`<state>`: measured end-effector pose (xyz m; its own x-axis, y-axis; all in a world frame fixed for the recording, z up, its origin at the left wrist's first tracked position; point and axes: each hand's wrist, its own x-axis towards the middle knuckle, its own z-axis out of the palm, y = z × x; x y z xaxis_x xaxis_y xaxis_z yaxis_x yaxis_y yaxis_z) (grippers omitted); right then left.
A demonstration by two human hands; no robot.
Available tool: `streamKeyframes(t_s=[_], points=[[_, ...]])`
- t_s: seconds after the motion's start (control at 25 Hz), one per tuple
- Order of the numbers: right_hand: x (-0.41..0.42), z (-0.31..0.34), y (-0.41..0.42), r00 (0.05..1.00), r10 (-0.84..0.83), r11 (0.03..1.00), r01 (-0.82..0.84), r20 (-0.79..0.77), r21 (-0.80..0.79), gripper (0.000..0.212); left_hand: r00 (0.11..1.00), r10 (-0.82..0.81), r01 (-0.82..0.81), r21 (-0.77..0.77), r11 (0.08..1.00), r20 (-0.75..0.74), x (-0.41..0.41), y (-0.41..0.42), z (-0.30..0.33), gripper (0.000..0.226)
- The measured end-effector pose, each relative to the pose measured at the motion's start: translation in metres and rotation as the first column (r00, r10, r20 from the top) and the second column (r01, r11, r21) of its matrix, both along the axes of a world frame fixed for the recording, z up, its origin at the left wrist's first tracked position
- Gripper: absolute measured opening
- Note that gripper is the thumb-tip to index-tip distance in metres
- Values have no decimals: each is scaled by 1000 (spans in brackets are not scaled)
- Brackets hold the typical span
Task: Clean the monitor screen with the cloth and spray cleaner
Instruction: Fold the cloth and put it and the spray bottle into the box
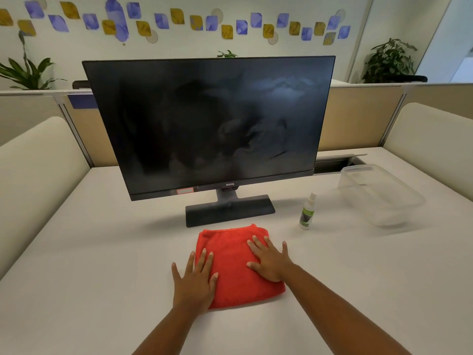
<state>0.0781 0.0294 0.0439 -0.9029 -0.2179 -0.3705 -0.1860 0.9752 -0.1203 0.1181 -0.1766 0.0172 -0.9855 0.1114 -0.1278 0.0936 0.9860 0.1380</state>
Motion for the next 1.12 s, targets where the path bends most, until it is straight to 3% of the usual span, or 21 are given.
streamKeyframes(t_s=[0.16, 0.24, 0.36, 0.56, 0.68, 0.8, 0.88, 0.96, 1.04, 1.12], points=[[7, 15, 11, 986, 30, 930, -88, -164, -357, 46, 988, -129, 139, 117, 983, -91, 2, -7, 3, 54], [15, 22, 16, 997, 57, 871, -78, -58, -485, 29, 975, -206, 217, 178, 960, -76, 2, -11, 3, 53], [21, 28, 12, 985, 141, 880, -76, 104, -468, 29, 974, -225, 224, 218, 950, -18, 1, -11, 3, 52], [22, 26, 5, 953, 304, 921, -291, 11, -257, 30, 970, -236, 221, 191, 956, 57, -3, -9, 8, 56], [20, 30, 5, 966, 254, 918, -229, 38, -324, 10, 942, -300, 265, 213, 940, 153, -5, -14, 14, 81], [15, 42, 7, 979, 157, 877, -77, 132, -474, 7, 889, -401, 357, 214, 909, 222, -8, -27, 22, 116], [9, 51, 11, 979, 114, 837, -3, 169, -548, 12, 888, -413, 360, 254, 898, 201, -10, -36, 25, 95], [2, 57, 16, 979, 76, 804, 51, 188, -592, 14, 944, -309, 231, 444, 866, 111, -14, -42, 27, 55], [-5, 61, 18, 985, -3, 755, 114, 172, -646, 13, 988, -128, 41, 647, 761, 89, -19, -43, 31, 22], [-12, 64, 18, 984, -109, 674, 176, 139, -717, 15, 991, -8, -100, 757, 645, 137, -23, -40, 37, 9]])
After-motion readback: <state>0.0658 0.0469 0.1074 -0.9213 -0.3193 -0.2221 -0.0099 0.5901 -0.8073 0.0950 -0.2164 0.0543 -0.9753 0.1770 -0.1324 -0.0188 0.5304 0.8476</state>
